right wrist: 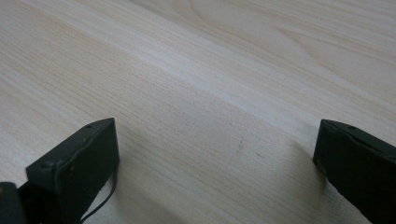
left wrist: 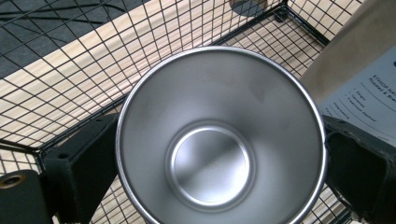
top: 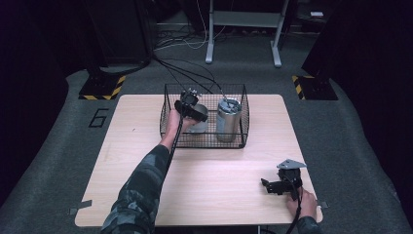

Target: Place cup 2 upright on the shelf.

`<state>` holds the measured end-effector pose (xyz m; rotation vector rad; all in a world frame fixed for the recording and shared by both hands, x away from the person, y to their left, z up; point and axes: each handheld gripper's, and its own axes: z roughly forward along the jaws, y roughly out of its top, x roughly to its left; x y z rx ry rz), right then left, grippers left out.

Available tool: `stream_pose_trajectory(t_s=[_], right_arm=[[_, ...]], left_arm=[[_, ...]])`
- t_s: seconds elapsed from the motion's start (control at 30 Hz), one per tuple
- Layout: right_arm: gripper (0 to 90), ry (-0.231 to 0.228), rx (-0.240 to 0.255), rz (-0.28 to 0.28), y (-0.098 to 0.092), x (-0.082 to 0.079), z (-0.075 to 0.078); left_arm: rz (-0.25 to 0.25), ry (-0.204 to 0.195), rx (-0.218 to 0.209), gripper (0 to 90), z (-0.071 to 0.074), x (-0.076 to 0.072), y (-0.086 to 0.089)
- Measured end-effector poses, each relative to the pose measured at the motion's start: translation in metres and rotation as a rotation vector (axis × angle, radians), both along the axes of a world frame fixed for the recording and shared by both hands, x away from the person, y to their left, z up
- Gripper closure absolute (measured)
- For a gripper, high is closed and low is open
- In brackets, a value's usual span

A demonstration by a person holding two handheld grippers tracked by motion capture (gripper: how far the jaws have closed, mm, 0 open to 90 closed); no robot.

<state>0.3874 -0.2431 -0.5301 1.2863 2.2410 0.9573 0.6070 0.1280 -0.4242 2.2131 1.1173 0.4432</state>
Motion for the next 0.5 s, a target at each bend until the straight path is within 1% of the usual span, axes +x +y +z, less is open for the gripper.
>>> stream_pose_trajectory(t_s=[0.03,0.1,0.13,0.17,0.2,0.27,0.33,0.43,0.5], right_arm=[[0.0,-0.001,-0.001,0.003,-0.0001,0.0002,0.0000],[0.0,0.000,0.000,0.000,0.0000,-0.0001,0.0000],[0.0,-0.001,-0.001,0.001,-0.0001,0.0001,0.0000],[0.0,0.000,0.000,0.000,0.0000,-0.0001,0.0000],[0.0,0.000,0.000,0.001,0.0000,0.0000,-0.0001],[0.0,0.001,0.000,-0.001,0.0001,-0.0001,0.0000],[0.0,-0.001,-0.001,0.003,-0.0001,0.0001,0.0000],[0.0,0.000,0.000,0.001,0.0000,0.0000,0.0000],[0.0,-0.001,-0.001,0.002,0.0000,0.0001,0.0000]], left_arm=[[-0.011,0.006,-0.001,5.8,-0.0003,0.0007,0.0014],[-0.015,0.004,-0.003,5.7,-0.0008,0.0005,0.0009],[-0.024,0.007,0.011,5.7,0.0000,0.0003,0.0007],[-0.026,0.008,0.015,5.7,0.0002,0.0001,0.0002],[-0.021,0.007,0.014,5.7,0.0000,-0.0003,-0.0006],[-0.027,0.016,0.018,5.5,0.0011,0.0001,0.0003],[-0.023,0.015,0.017,5.4,0.0017,-0.0007,0.0006],[-0.034,0.019,0.010,4.7,0.0038,-0.0021,0.0024],[-0.030,0.014,0.008,3.1,0.0057,-0.0032,0.0025]])
